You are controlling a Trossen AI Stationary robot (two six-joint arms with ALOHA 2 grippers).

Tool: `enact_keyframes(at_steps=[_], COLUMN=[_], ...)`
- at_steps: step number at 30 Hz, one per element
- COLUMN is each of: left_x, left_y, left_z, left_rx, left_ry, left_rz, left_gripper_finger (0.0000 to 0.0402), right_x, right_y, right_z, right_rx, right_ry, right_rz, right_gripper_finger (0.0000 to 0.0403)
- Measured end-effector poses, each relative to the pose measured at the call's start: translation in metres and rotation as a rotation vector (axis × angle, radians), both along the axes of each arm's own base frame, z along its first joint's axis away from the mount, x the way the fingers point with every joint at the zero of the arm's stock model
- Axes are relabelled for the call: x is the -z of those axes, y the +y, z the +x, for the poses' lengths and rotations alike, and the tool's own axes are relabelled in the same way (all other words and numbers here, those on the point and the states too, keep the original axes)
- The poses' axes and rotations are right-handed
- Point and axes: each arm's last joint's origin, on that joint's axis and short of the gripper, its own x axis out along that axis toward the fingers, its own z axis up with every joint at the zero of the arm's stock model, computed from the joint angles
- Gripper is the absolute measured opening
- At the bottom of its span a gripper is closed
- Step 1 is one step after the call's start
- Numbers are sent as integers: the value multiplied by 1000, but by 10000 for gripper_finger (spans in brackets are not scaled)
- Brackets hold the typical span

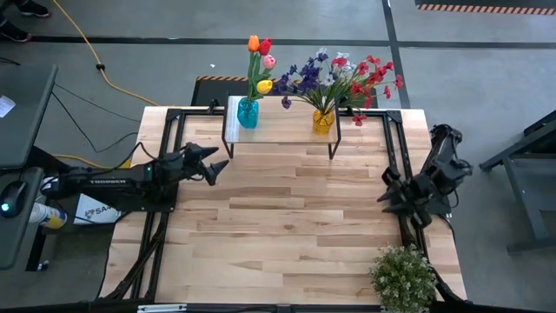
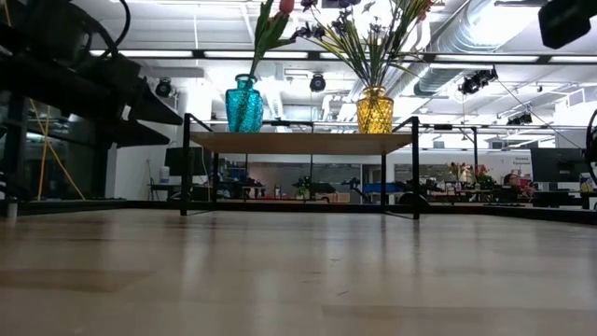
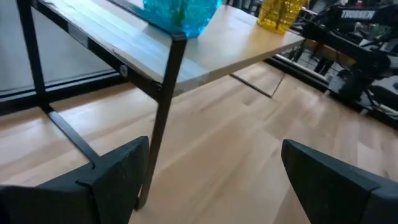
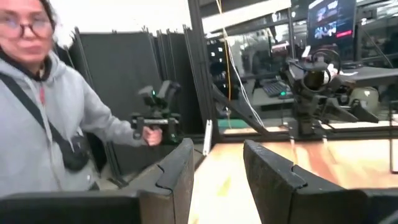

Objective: Pick and place flowers into a vace then onto a shelf
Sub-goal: Return to Home Position

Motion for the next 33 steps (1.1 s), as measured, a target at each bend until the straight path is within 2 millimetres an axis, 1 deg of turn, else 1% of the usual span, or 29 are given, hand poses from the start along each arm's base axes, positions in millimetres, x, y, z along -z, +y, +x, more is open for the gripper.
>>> enact_keyframes(at_steps=[5, 9, 12, 17, 20, 28, 31, 33], left_x=[0, 0, 0, 0, 0, 0, 8, 7], left_y=[-4, -4, -4, -4, -4, -4, -3, -3], left_z=[0, 0, 0, 0, 0, 0, -1, -1], left_rx=[-28, -60, -60, -59, -66, -61, -83, -91], left_ry=[4, 7, 6, 15, 15, 1, -69, -69], left_rz=[20, 30, 30, 34, 34, 11, 23, 39], left_gripper_finger=[397, 397, 397, 397, 397, 397, 397, 397], right_x=[21, 33, 36, 38, 41, 41, 42, 43], right_y=[7, 5, 0, -8, -13, -25, -28, -29], right_z=[7, 14, 20, 27, 31, 36, 37, 38], right_rx=[35, 102, 154, 167, 156, 132, 120, 121], right_ry=[-37, -37, -39, -41, -11, -27, -19, -12], right_rz=[61, 84, 77, 47, 51, 13, 3, -6], right_gripper_finger=[130, 130, 130, 130, 130, 130, 130, 130])
